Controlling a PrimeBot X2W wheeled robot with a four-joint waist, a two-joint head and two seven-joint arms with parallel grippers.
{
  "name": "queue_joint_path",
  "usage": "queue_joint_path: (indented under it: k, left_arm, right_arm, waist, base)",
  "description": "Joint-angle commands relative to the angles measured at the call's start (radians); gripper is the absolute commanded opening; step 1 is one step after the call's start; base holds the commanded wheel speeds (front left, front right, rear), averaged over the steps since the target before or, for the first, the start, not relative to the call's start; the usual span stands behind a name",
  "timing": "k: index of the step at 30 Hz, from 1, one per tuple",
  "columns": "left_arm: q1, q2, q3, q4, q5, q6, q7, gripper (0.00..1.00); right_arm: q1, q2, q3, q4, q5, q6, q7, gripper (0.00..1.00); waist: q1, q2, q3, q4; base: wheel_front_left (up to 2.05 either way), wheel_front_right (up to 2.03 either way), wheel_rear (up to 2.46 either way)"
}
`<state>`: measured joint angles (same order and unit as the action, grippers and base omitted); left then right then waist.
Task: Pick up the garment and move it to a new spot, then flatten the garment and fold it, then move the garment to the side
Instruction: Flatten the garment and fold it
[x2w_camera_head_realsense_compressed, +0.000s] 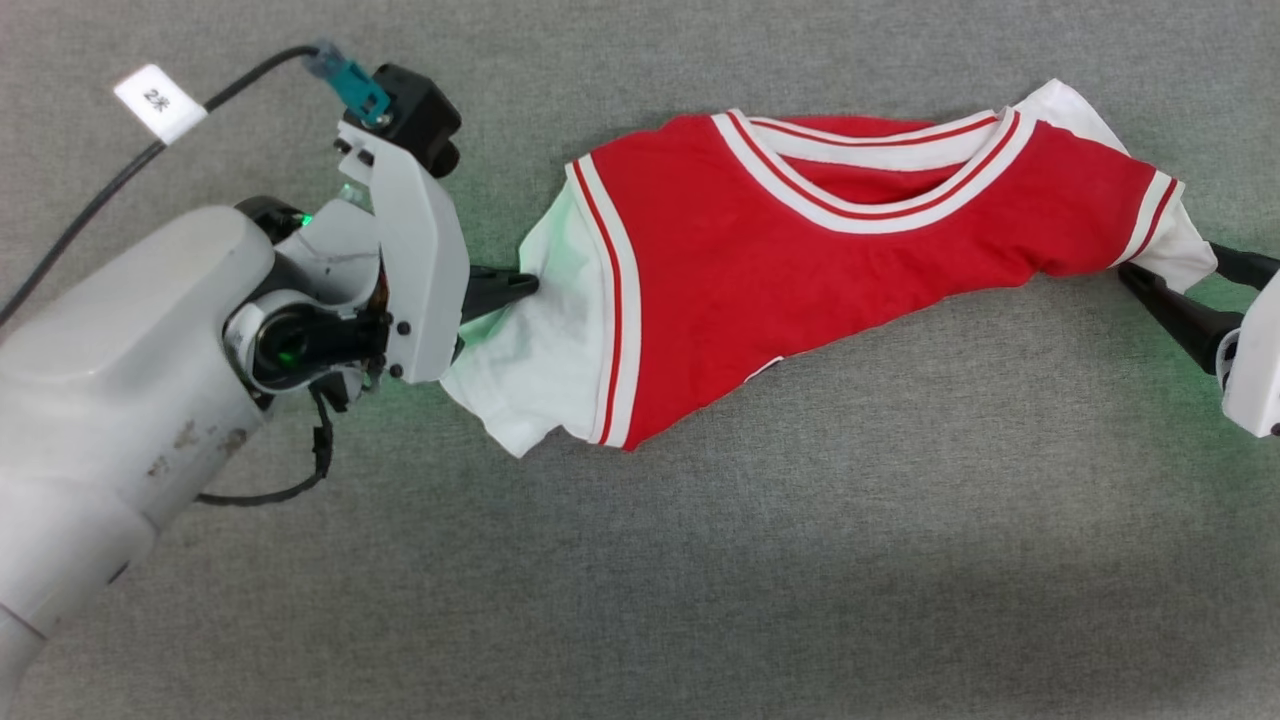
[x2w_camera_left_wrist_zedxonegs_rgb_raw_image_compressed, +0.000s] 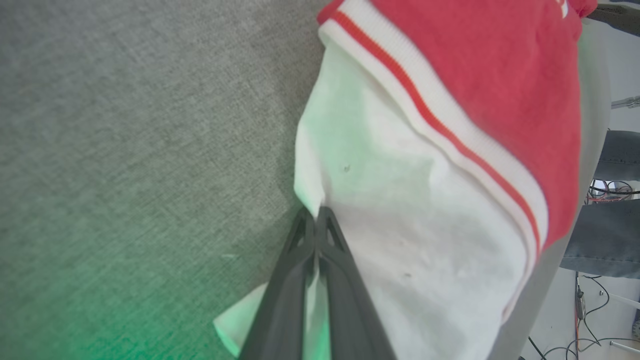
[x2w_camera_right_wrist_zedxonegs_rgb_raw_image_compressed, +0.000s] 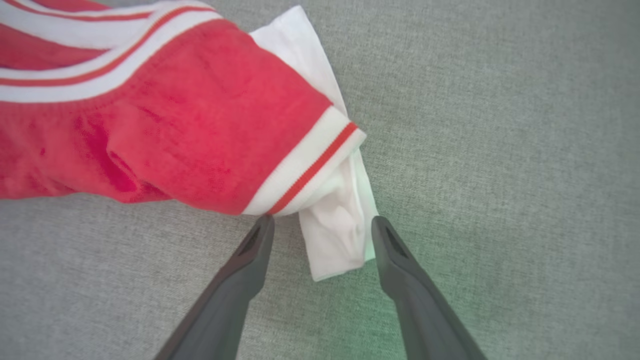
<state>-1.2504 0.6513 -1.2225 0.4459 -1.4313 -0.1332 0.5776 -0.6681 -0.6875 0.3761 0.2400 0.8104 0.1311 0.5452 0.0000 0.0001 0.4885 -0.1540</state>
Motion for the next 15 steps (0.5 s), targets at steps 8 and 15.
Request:
queue_joint_path:
  k: [8,15]
  left_arm:
    - [0.01,0.009,-0.035,0.009,-0.014,0.006,-0.012,0.0]
    - [0.018,0.005,-0.042,0.008,-0.035,0.005,-0.027,0.0]
  right_arm:
    - [-0.036,-0.023,0.067,0.035,0.03,-0.001,-0.045,0.0]
    - [-0.059,-0.035,0.106,0.056,0.06,-0.001,-0.088,0.0]
  waist:
    - [0.0,-0.0001,-0.001,-0.004]
    - [0.0,-0.0001,-0.014,0.0]
  base:
    - [0.0,0.0,0.0]
    - [0.0,0.0,0.0]
